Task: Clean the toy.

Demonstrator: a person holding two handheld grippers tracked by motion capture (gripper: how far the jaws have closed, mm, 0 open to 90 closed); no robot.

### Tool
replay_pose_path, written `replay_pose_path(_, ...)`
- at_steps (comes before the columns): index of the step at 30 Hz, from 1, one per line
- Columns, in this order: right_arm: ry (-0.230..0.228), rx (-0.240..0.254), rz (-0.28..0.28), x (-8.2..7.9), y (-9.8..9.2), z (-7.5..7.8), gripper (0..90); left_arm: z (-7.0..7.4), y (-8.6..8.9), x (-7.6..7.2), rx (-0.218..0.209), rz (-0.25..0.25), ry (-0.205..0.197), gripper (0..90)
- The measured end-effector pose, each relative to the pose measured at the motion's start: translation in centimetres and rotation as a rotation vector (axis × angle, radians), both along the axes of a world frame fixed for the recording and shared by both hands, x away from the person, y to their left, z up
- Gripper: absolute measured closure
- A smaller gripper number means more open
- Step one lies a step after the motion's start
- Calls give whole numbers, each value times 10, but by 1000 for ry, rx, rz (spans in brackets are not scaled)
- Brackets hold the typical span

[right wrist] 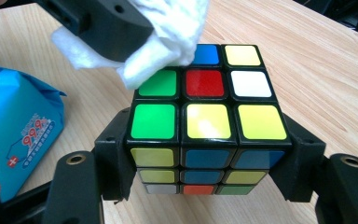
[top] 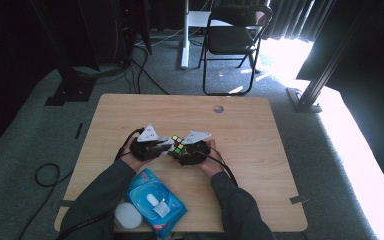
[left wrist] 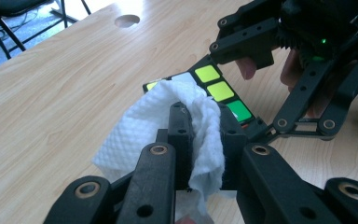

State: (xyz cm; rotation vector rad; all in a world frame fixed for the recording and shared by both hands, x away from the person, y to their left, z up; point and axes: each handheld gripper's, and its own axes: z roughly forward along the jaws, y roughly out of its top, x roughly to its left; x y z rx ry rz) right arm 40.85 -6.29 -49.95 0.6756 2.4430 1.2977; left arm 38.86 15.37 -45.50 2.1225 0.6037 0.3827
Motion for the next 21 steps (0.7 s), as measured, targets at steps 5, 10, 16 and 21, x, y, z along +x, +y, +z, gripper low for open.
replay_pose_path(5,12,3,-19,1,1,-1,342,-4,2,-1,4,1,7,806)
replay_pose_path(10,22,24,-38,3,-2,0,342,-7,4,-2,10,-2,17,806)
replay_pose_path(16,32,48,-46,4,-5,3,342,-15,2,-1,24,-9,37,808)
replay_pose_path(21,39,75,-45,4,-7,6,342,-20,1,0,47,-6,51,808)
